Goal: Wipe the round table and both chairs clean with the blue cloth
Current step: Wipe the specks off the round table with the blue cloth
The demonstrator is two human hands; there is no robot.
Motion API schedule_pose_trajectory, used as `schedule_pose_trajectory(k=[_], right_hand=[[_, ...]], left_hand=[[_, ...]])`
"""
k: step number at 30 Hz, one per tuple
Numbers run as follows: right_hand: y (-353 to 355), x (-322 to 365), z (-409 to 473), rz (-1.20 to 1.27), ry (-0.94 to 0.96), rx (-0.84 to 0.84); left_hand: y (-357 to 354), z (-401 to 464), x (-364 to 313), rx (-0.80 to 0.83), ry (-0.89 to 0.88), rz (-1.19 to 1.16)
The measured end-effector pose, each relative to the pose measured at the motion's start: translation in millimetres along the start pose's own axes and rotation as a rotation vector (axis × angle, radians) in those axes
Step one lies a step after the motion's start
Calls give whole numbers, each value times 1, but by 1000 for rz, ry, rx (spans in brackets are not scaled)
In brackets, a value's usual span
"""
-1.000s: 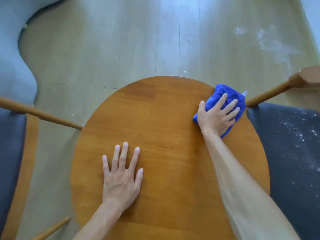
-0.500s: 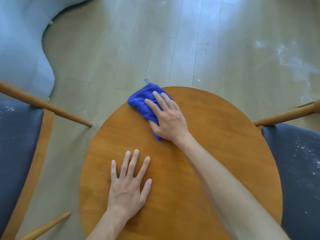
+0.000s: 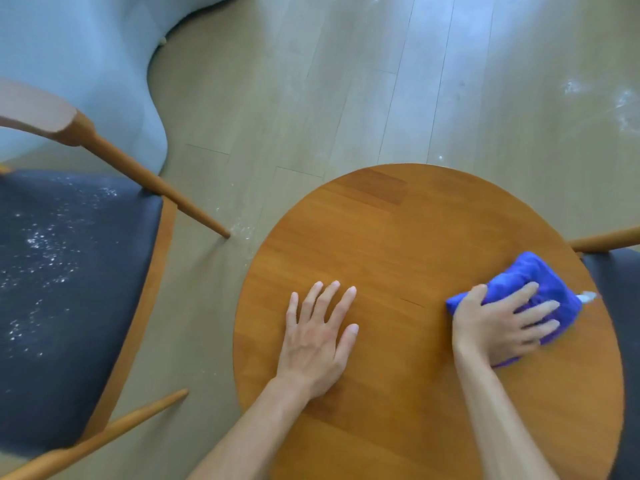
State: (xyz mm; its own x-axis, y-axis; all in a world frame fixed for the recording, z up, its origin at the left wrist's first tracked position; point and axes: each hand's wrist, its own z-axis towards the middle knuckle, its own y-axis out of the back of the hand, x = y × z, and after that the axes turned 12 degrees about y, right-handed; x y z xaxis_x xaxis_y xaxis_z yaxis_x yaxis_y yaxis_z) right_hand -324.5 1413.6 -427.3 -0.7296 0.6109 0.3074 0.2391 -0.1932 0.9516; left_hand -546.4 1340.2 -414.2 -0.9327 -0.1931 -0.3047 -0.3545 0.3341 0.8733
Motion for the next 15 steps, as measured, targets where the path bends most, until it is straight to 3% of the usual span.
schedule_pose_trajectory(k=[5,8,12,15], right_hand=[[-40,115,-54,-7,455,160],[-47,145,-112,-9,799,227],[-42,115,-178,67,1213,292],[-22,41,-213,67,1426,364]], left_hand=[[28,-9,29,-124,53,-185],[45,-8,56,-240,152,-263],[65,1,84,-318,234,-256],[72,8,90,-315,258,-214]])
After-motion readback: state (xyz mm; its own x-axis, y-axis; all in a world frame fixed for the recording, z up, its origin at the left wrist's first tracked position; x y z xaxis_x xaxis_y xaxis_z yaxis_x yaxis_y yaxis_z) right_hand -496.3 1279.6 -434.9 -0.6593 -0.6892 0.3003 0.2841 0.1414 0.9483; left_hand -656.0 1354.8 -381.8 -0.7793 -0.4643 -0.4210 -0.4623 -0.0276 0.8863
